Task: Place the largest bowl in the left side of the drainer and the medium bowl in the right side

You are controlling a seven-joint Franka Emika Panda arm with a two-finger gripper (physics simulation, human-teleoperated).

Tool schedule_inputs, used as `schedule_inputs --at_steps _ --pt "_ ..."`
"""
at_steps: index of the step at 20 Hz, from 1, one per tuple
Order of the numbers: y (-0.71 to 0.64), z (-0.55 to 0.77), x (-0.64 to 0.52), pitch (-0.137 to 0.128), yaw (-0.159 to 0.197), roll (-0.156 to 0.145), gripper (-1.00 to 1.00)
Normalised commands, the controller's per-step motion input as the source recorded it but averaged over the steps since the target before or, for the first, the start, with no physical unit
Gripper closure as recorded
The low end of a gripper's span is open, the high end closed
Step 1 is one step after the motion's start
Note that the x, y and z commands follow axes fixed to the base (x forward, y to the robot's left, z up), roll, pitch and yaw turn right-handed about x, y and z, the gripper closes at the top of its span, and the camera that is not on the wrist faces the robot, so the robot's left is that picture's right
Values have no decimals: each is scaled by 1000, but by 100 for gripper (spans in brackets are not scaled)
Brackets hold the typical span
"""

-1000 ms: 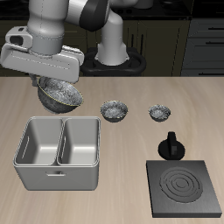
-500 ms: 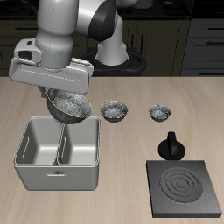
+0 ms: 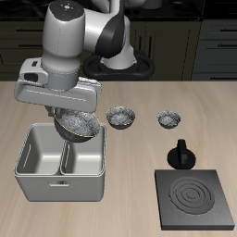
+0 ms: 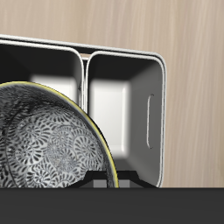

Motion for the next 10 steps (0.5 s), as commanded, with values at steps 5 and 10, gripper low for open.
schedule_inputs --at_steps 5,10 --pt "-11 -175 -37 15 19 6 100" --pt "57 -215 -52 20 20 20 100"
